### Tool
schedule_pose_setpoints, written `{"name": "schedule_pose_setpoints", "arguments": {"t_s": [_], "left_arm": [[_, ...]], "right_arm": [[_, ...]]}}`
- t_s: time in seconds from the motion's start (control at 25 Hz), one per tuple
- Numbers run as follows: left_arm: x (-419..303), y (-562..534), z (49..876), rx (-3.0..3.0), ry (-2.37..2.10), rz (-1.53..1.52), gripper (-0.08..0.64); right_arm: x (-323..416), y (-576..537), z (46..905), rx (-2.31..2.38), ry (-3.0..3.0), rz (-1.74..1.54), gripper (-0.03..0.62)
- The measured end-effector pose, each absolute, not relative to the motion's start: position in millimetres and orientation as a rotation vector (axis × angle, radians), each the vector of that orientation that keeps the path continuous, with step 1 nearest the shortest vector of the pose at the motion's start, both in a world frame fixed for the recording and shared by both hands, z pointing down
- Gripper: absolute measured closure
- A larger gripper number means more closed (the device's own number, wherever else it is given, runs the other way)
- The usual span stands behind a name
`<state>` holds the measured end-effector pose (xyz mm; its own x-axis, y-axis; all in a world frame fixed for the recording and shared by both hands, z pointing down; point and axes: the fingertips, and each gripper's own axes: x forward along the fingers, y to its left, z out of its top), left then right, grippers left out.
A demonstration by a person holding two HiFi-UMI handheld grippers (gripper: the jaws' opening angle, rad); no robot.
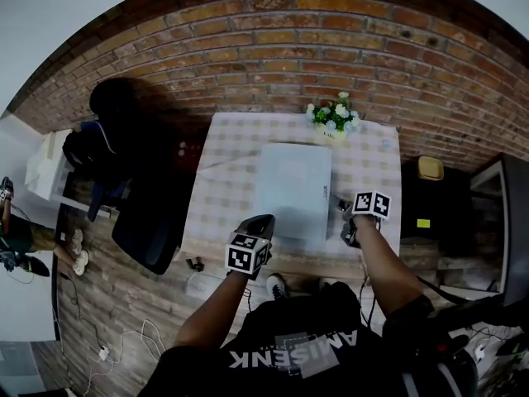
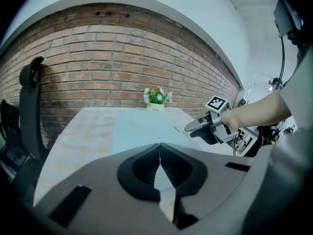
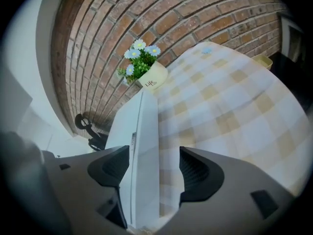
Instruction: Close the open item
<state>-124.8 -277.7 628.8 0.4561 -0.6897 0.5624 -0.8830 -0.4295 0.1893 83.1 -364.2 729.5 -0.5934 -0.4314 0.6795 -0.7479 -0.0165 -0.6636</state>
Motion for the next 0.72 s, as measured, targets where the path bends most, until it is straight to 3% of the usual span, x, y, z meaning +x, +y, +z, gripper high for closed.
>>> {"name": "schedule_pose_setpoints", "arguments": {"t_s": [0.72], "left_arm": [[-139.2, -326.2, 483.5, 2.454, -1.482, 0.149, 0.546]], "right_arm": [[111.3, -363.7, 525.3, 1.347, -2.494, 1.027, 0.275]]}}
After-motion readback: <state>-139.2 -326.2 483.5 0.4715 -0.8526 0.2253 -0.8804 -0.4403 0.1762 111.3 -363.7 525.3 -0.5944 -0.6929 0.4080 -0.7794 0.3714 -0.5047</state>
